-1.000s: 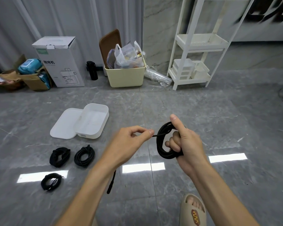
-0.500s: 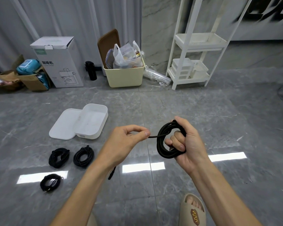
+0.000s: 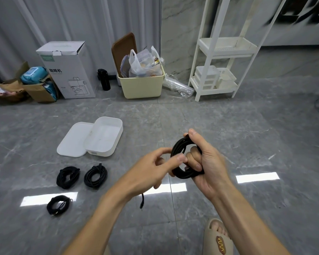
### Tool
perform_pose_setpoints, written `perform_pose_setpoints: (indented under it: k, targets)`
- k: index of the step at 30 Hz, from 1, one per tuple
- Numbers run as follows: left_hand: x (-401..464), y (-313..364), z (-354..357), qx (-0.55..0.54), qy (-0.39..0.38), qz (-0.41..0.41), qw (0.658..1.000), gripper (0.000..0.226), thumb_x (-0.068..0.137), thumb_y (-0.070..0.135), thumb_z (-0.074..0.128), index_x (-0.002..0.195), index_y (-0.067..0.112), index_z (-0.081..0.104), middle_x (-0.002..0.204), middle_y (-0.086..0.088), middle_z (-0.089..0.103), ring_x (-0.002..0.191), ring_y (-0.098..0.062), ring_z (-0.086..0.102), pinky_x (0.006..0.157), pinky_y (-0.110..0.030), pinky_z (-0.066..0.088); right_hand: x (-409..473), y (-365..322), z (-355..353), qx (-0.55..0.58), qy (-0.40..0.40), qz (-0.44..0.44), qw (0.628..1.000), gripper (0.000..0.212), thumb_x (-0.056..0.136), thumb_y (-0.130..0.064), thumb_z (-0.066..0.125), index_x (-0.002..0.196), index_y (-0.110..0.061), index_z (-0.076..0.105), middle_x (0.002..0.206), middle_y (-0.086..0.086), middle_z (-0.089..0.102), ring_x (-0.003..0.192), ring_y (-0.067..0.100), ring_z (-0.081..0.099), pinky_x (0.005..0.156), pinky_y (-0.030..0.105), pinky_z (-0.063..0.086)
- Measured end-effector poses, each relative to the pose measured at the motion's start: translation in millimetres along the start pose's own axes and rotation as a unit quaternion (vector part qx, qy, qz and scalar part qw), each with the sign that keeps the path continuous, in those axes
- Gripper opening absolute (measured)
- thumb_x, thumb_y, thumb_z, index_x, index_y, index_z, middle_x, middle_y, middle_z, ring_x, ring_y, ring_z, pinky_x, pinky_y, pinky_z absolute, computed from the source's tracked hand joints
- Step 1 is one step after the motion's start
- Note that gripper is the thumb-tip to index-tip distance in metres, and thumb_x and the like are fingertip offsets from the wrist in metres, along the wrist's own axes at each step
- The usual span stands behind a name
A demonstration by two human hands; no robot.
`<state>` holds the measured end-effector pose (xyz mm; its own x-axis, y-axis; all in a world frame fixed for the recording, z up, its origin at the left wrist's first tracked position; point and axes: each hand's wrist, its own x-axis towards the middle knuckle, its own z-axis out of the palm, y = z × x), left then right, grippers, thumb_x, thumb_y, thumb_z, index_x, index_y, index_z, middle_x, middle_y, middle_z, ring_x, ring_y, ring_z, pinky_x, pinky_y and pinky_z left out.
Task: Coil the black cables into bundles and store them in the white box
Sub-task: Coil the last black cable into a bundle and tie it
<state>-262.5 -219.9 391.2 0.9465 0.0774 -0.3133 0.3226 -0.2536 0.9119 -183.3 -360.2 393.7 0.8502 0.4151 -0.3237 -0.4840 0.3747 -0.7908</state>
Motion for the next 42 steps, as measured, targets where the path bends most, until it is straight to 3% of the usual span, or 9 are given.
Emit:
perform_pose_setpoints:
  k: [6,9,13,17,21,26,32,35,42]
  targets:
    - [5,-2,4,0.063,0.051,0.035,0.996,0.043,0.078,0.069,0.064,0.117,0.054,0.059,0.105,0.024,0.069,0.102,0.01,0.061,0.089,-0.027,0.047,-4,-1,0,0.008,-0.031,0.009,0.999,0.023,0.075,-0.037,0.073,0.082,-0.016,0.072,0.04,-0.005,0.02,0.037,0.008,0.02,0.066,0.028,0.044]
    - [3,4,2,-0.005,0.04,0.059,0.997,0.025,0.088,0.044,0.07,0.113,0.044,0.067,0.1,0.022,0.072,0.077,0.014,0.063,0.066,-0.012,0.042,-5,-5,1,-0.013,-0.045,0.02,0.999,0.021,0.074,-0.038,0.073,0.08,-0.019,0.075,0.041,-0.006,0.021,0.037,0.008,0.024,0.055,0.022,0.033]
    - [3,6,-4,-0.06,0.044,0.07,0.995,0.022,0.091,0.023,0.069,0.112,0.029,0.073,0.081,0.022,0.07,0.052,0.013,0.053,0.052,-0.002,0.037,-6,-10,-5,-0.032,-0.064,0.045,0.996,0.022,0.077,-0.031,0.069,0.09,-0.013,0.067,0.049,-0.002,0.033,0.042,0.013,0.034,0.059,0.028,0.049]
    - [3,6,-7,-0.014,0.046,0.063,0.997,0.022,0.091,0.019,0.07,0.109,0.029,0.075,0.08,0.019,0.071,0.064,0.013,0.057,0.061,-0.001,0.038,-6,-14,-8,-0.108,-0.126,0.113,0.98,0.02,0.091,-0.025,0.052,0.081,-0.01,0.059,0.049,0.004,0.036,0.041,0.017,0.036,0.066,0.03,0.055]
    - [1,4,-9,0.053,0.006,0.05,0.997,0.028,0.09,0.025,0.07,0.113,0.041,0.073,0.092,0.023,0.073,0.051,0.009,0.05,0.055,-0.004,0.036,-7,-11,-6,-0.246,-0.124,0.129,0.953,0.029,0.096,-0.036,0.059,0.081,-0.012,0.065,0.045,0.0,0.027,0.036,0.013,0.027,0.051,0.019,0.048]
    - [-1,6,-20,0.013,0.008,0.045,0.999,0.02,0.088,0.035,0.073,0.107,0.039,0.074,0.095,0.024,0.073,0.089,0.014,0.063,0.073,0.0,0.041,-6,-12,-6,-0.171,-0.098,0.104,0.975,0.03,0.083,-0.04,0.066,0.075,-0.011,0.063,0.042,-0.006,0.02,0.034,0.009,0.02,0.059,0.021,0.051]
    - [-2,8,-24,-0.063,-0.004,0.046,0.997,0.021,0.088,0.029,0.073,0.108,0.03,0.075,0.094,0.018,0.076,0.089,0.012,0.065,0.067,0.0,0.041,-13,-17,-5,-0.193,-0.139,0.119,0.964,0.037,0.085,-0.044,0.062,0.085,-0.009,0.074,0.046,-0.002,0.019,0.038,0.01,0.022,0.065,0.02,0.052]
    - [-1,7,-23,-0.075,-0.013,0.042,0.996,0.023,0.085,0.027,0.076,0.107,0.022,0.074,0.098,0.007,0.077,0.097,0.001,0.069,0.075,-0.005,0.046,-16,-22,-6,-0.242,-0.174,0.147,0.943,0.04,0.084,-0.038,0.064,0.098,-0.001,0.071,0.05,-0.002,0.022,0.042,0.009,0.026,0.053,0.012,0.044]
    - [1,6,-23,-0.113,-0.009,0.034,0.993,0.032,0.075,0.043,0.075,0.103,0.027,0.073,0.099,0.004,0.077,0.09,-0.006,0.068,0.074,-0.017,0.047,-15,-20,-9,-0.221,-0.165,0.126,0.953,0.026,0.077,-0.037,0.072,0.069,-0.013,0.066,0.048,-0.005,0.025,0.042,0.008,0.025,0.045,0.015,0.03]
